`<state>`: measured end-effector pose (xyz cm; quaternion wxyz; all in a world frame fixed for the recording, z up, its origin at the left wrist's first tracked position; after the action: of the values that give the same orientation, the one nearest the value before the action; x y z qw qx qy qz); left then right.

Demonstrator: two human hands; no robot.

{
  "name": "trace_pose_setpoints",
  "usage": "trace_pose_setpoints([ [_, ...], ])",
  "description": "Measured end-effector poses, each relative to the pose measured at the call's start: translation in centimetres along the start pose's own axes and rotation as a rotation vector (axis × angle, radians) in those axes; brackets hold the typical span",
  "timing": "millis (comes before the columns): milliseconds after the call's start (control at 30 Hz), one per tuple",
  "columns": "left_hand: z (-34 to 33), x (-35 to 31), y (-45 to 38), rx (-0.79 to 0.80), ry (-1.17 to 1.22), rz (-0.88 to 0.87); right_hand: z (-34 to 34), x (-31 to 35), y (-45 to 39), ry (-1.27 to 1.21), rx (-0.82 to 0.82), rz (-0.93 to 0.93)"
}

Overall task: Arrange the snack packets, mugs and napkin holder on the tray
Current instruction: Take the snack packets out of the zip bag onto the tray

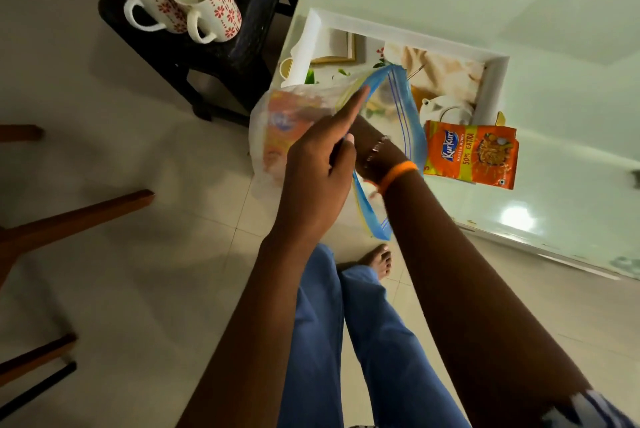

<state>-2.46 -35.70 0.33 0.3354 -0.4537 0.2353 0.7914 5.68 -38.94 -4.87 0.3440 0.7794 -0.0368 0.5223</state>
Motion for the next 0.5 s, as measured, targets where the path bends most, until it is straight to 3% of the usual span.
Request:
trace_pose_setpoints([
  [33,-0.2,-0.1,0.0,0.005,-0.030,-0.022,0.6,0.4,0.6,0.014,0.037,-0.035],
  [67,-0.5,-0.1,-0.1,0.007,-0.048,-0.043,1.6,0.8,0.9,0.048,-0.031,-0.050],
  [133,-1.1,-0.5,-0.5,0.000,-0.067,-0.047,3.7,1.5,3.0,-0.093,-0.062,-0.073],
  [500,-6.7,-1.2,-2.5,0.007,-0.351,-0.031,15.0,0.3,10.2,-0.529,-0.542,0.266],
])
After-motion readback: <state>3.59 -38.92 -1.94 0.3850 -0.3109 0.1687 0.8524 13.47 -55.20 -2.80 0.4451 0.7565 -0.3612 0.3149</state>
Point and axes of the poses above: each hand's wrist, its own y-axis away from the middle knuckle, its own z-axis out of the back of the hand, x = y × z, the point moved 3 cm from there along -y, towards the middle knuckle, and after that the axes turned 4 degrees about -y, right-handed, at the moved point
